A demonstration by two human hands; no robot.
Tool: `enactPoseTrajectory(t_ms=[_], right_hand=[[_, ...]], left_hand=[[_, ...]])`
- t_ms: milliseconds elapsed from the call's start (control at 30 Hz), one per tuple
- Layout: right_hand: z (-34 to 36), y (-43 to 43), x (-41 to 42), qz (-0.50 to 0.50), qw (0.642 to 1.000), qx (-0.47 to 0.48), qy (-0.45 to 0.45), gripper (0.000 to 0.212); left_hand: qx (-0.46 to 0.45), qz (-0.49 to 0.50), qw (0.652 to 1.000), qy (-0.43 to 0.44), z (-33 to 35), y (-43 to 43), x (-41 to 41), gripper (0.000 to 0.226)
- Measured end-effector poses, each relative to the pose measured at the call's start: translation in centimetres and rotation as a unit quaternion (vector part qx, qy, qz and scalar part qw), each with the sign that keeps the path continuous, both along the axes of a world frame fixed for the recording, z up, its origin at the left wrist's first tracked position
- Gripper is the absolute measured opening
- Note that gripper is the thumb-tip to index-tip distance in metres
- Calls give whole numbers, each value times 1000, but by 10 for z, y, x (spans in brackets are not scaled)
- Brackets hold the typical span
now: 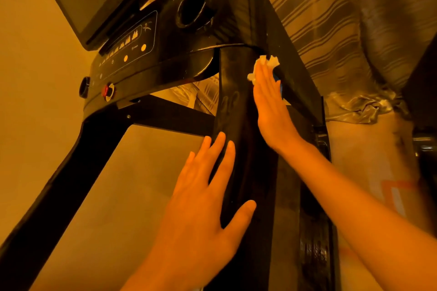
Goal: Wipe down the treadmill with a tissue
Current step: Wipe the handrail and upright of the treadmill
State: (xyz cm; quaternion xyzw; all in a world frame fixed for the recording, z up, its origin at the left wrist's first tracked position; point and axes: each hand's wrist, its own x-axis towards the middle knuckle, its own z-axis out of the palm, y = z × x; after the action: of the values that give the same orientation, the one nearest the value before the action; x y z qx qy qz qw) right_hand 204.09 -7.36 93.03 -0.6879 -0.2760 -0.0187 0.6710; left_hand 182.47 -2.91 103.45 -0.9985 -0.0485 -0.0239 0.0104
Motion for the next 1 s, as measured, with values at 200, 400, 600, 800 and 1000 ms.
enactPoseTrajectory(t_ms=[200,400,600,800,1000], right_hand=[[-44,-31,-124,44,998,40,-26,61],[-2,-1,8,3,1000,-19,13,62],[-26,-24,-105,44,998,43,-10,60],[-17,-24,-90,39,999,7,-15,58],[-1,-10,-48,15,999,-6,-36,59]], left_hand=[[-29,-7,999,-14,-4,3,-1,72],[-7,12,1000,13,3,-1,0,74],[-10,14,1000,18,1,0,2,76],[12,27,999,29,4,-3,4,77],[-4,24,999,22,4,-4,3,74]])
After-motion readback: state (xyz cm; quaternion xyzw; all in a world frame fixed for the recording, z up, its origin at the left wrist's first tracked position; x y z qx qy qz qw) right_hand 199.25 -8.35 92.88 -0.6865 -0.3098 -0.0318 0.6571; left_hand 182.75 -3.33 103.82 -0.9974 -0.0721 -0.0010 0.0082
